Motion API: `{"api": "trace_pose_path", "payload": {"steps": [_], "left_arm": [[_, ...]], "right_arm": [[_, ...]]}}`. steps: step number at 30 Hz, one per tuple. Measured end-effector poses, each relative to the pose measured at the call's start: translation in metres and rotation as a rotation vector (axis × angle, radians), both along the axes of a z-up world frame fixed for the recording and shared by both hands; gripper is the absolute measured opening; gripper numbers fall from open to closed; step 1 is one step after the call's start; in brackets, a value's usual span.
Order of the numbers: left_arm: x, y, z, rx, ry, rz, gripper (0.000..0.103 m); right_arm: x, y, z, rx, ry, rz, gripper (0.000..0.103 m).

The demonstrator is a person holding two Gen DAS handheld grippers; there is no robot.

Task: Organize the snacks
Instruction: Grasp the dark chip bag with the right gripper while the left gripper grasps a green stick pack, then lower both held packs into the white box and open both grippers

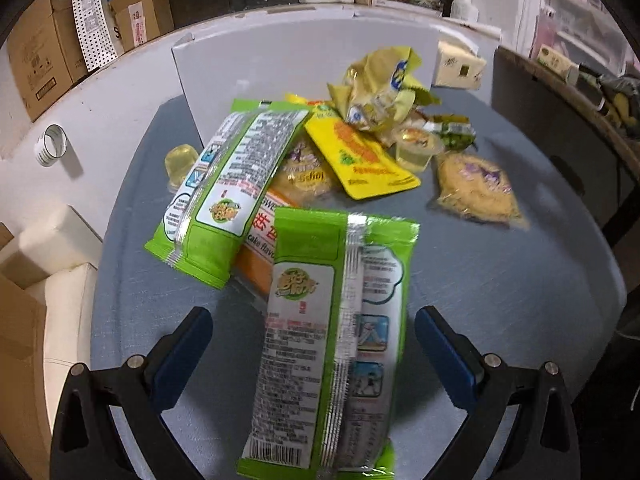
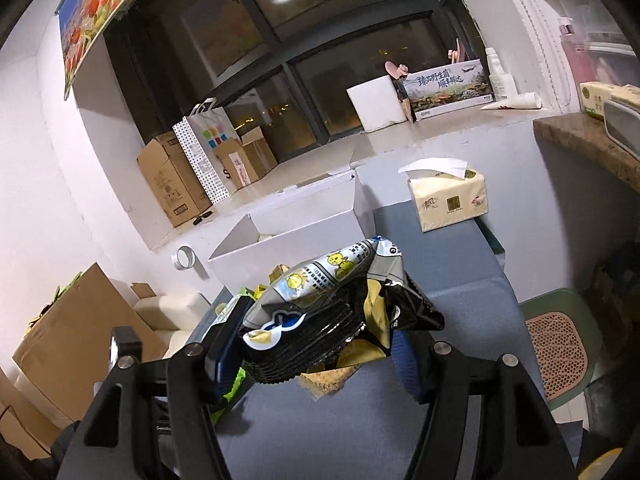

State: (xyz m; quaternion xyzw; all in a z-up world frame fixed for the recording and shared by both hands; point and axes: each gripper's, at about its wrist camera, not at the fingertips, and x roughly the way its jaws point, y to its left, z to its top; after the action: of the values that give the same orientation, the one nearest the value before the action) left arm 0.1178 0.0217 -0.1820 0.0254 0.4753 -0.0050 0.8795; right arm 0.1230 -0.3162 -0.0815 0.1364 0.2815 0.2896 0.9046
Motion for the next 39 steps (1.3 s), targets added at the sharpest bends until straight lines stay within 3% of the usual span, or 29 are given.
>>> {"api": "trace_pose_path", "payload": {"steps": [2, 5, 8, 16, 21, 27, 31, 39], "left_arm": [[0.0, 0.0, -0.004, 0.025, 0.002, -0.002, 0.102], [-0.003, -0.005, -0.006, 0.074, -0.008, 0.009, 0.07], [-0.009, -0.003, 0.003, 0.092, -0.049, 0.032, 0.069], [-0.028, 0.014, 0.074, -0.043, -0.209, 0.035, 0.069], [-0.014, 0.03, 0.122, -0.115, -0.298, 0.046, 0.07], [0.04, 0.039, 0.169, -0.102, -0.364, 0.056, 0.07], [0.099, 0.044, 0.193, -0.058, -0.386, 0.074, 0.07], [0.212, 0.052, 0.194, 0.008, -0.346, 0.123, 0.071]], "right_arm": [[0.0, 0.006, -0.001, -0.013, 0.003, 0.012, 0.069], [-0.002, 0.014, -0.002, -0.031, 0.0, 0.031, 0.069], [-0.004, 0.02, -0.004, -0.05, -0.006, 0.045, 0.069], [-0.005, 0.029, -0.004, -0.063, -0.014, 0.072, 0.069], [0.006, 0.046, 0.001, -0.057, -0.016, 0.113, 0.069], [0.049, 0.084, 0.024, -0.054, -0.021, 0.164, 0.069], [0.097, 0.108, 0.046, -0.054, -0.014, 0.166, 0.069], [0.216, 0.149, 0.064, -0.129, 0.085, 0.129, 0.069]]}}
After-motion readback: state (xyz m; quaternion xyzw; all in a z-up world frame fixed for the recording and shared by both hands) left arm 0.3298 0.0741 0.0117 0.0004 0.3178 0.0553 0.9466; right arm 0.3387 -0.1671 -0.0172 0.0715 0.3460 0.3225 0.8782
